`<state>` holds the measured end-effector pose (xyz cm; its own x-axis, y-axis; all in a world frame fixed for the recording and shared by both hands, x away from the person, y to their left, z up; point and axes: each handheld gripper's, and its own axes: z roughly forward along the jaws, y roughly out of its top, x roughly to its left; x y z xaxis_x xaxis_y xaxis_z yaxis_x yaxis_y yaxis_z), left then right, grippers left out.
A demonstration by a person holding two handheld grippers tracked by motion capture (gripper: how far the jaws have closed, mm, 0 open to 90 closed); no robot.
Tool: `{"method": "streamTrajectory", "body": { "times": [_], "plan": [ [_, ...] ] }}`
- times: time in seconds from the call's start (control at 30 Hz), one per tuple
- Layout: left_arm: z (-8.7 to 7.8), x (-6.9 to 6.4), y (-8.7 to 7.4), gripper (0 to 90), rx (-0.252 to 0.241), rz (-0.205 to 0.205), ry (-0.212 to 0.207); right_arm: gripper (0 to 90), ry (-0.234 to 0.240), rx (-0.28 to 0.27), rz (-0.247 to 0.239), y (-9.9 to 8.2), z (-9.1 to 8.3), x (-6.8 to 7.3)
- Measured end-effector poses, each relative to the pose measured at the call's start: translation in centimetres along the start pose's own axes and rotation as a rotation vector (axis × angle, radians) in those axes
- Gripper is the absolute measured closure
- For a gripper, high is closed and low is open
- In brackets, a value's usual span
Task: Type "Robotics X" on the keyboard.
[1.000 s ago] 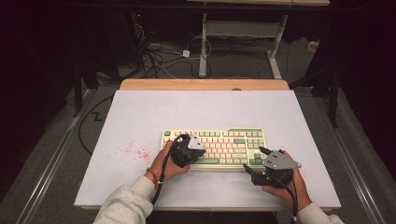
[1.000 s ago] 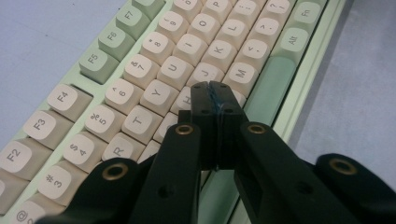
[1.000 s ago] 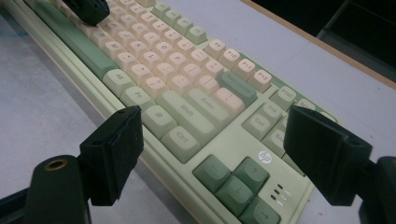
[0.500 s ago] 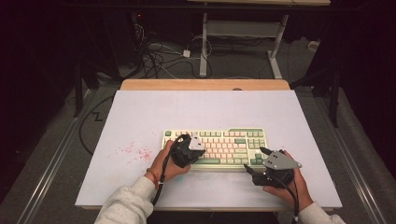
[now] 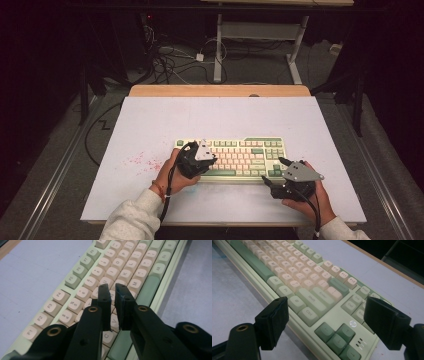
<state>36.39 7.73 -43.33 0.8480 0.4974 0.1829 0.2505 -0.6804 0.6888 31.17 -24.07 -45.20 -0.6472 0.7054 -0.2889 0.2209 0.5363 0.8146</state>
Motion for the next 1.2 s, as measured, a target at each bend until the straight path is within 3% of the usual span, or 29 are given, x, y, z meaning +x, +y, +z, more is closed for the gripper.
{"method": "streamTrajectory", "body": {
  "times": [0.1,0.2,0.4,0.7,0.83,1.2],
  "plan": [
    [-0.3,0.1,-0.2,79.0,-0.018,-0.002,0.007,20.3,0.001,-0.001,0.001,0.0,0.0,0.0],
    [-0.5,0.1,-0.3,72.5,-0.024,0.010,0.030,20.3,0.001,0.000,-0.002,0.0,0.0,0.0],
    [-1.1,0.2,-0.7,55.2,-0.049,0.021,0.036,20.3,0.000,-0.002,-0.001,0.0,0.0,-0.1],
    [-2.0,0.0,-1.7,26.6,-0.092,0.019,0.115,20.3,0.001,-0.002,0.002,0.0,0.0,0.0],
    [-2.6,0.2,-2.3,20.4,-0.108,0.021,0.133,20.3,0.001,-0.006,0.002,0.1,0.0,0.0],
    [-3.6,0.2,-4.0,18.3,-0.100,0.039,0.184,20.3,0.006,-0.002,0.000,0.1,0.0,-0.1]
  ]
}}
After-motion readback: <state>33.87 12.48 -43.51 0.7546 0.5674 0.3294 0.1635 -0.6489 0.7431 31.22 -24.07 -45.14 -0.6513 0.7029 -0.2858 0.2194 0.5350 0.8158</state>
